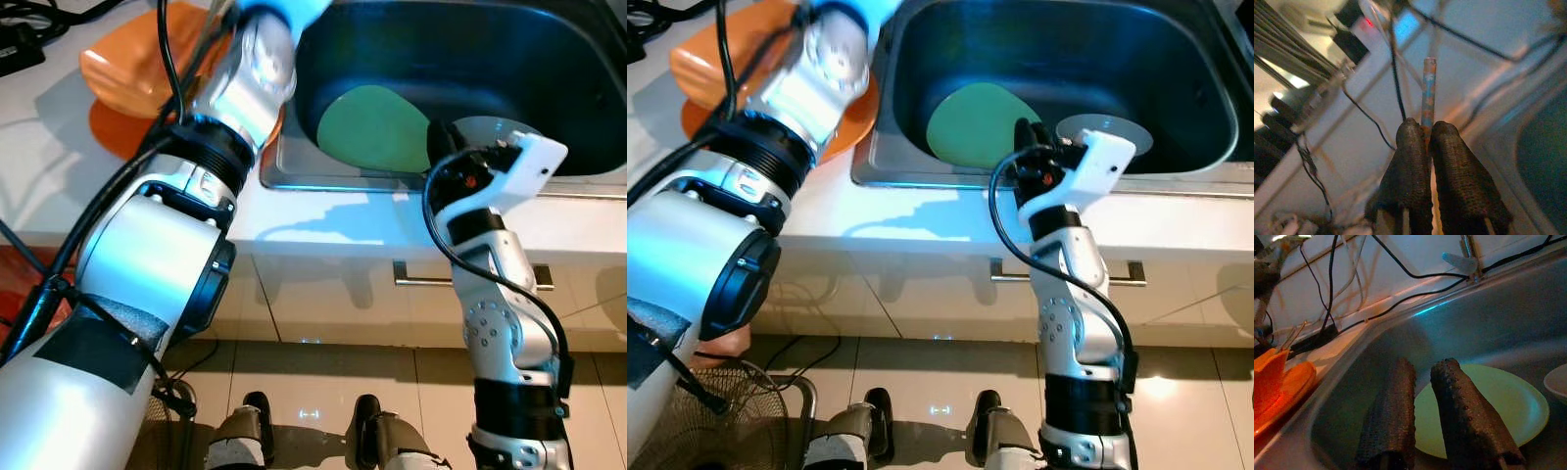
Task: Kitchen organization
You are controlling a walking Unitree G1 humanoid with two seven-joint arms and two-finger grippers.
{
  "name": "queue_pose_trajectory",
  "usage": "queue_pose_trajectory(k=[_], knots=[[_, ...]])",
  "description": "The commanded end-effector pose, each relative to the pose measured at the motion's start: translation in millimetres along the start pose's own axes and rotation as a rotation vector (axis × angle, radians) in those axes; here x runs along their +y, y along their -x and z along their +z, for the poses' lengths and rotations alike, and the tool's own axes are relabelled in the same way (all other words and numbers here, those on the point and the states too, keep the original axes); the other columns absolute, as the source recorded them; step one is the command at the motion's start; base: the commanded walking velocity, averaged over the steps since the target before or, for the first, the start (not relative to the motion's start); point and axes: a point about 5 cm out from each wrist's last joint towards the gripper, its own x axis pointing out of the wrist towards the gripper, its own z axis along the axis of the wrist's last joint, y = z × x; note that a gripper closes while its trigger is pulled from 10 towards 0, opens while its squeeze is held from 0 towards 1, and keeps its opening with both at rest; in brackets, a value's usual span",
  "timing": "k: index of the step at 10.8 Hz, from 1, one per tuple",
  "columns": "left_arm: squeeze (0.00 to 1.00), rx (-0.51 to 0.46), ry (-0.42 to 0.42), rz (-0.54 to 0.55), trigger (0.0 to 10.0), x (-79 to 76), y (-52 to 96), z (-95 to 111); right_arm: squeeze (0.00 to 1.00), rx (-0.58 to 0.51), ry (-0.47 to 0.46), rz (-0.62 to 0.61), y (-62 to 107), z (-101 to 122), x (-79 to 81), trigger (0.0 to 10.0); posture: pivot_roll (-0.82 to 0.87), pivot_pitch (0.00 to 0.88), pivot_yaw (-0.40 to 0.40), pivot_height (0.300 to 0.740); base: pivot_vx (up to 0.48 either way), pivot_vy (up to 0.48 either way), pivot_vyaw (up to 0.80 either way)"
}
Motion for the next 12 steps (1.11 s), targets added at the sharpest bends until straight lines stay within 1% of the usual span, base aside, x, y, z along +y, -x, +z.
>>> queue_pose_trajectory(k=[1, 2, 3, 4, 5, 6, 7, 8, 9, 10, 11, 12], knots=[[0.0, -0.069, -0.006, 0.064, 10.0, 15.6, -3.7, 16.9, 0.0, 0.066, -0.034, -0.047, 4.9, -15.0, -9.3, 10.0, 0.0, 0.29, 0.012, 0.74, 0.0, 0.0, 0.0], [0.0, -0.091, -0.006, 0.077, 10.0, 19.7, -3.6, 21.1, 0.0, 0.068, -0.037, -0.042, 3.5, -16.0, -8.2, 10.0, 0.0, 0.286, 0.011, 0.74, 0.0, 0.0, 0.0], [0.0, -0.154, 0.054, 0.094, 10.0, 25.5, -1.2, 29.8, 0.0, 0.071, -0.043, -0.03, 0.4, -18.0, -6.1, 10.0, 0.01, 0.276, 0.007, 0.74, 0.0, 0.0, 0.0], [0.0, -0.254, 0.306, 0.007, 10.0, 19.4, 5.6, 41.0, 0.0, 0.07, -0.046, -0.023, -2.5, -19.0, -5.0, 10.0, 0.01, 0.266, 0.005, 0.74, 0.0, 0.0, 0.0], [0.0, -0.327, 0.444, -0.042, 10.0, 18.0, 12.3, 47.2, 0.0, 0.068, -0.045, -0.018, -3.6, -19.0, -4.5, 10.0, 0.01, 0.26, 0.004, 0.74, 0.0, 0.0, 0.0], [0.0, -0.363, 0.501, -0.061, 10.0, 18.7, 16.8, 49.0, 0.0, 0.069, -0.045, -0.017, -6.1, -19.8, -5.9, 10.0, 0.01, 0.251, 0.0, 0.74, 0.0, 0.0, 0.0], [0.0, -0.445, 0.755, -0.096, 10.0, 26.4, 30.0, 54.9, 0.0, 0.072, -0.043, -0.016, -8.0, -23.1, -8.7, 10.0, 0.02, 0.232, -0.003, 0.74, 0.0, 0.0, 0.0], [0.0, -0.458, 0.859, -0.108, 10.0, 26.7, 35.3, 49.1, 0.0, 0.069, -0.041, -0.012, -11.3, -23.6, -8.9, 10.0, 0.02, 0.215, -0.005, 0.74, 0.0, 0.0, 0.0], [0.0, -0.457, 0.894, -0.104, 10.0, 26.0, 39.9, 41.5, 0.0, 0.064, -0.041, -0.007, -14.3, -23.2, -8.7, 10.0, 0.02, 0.198, -0.01, 0.74, 0.0, 0.0, 0.0], [0.0, -0.461, 0.889, -0.094, 10.0, 28.1, 40.8, 39.5, 0.0, 0.063, -0.043, -0.005, -15.5, -23.9, -8.9, 10.0, 0.03, 0.189, -0.012, 0.74, 0.0, 0.0, 0.0], [0.0, -0.486, 0.883, -0.095, 10.0, 35.4, 43.8, 40.3, 0.0, 0.063, -0.046, 0.0, -16.1, -27.2, -8.2, 10.0, 0.04, 0.179, -0.011, 0.74, 0.0, 0.0, 0.0], [0.0, -0.486, 0.97, -0.108, 10.0, 34.6, 46.5, 35.0, 0.0, 0.06, -0.052, 0.007, -18.1, -28.2, -6.5, 10.0, 0.03, 0.172, -0.012, 0.74, 0.0, 0.0, 0.0]])
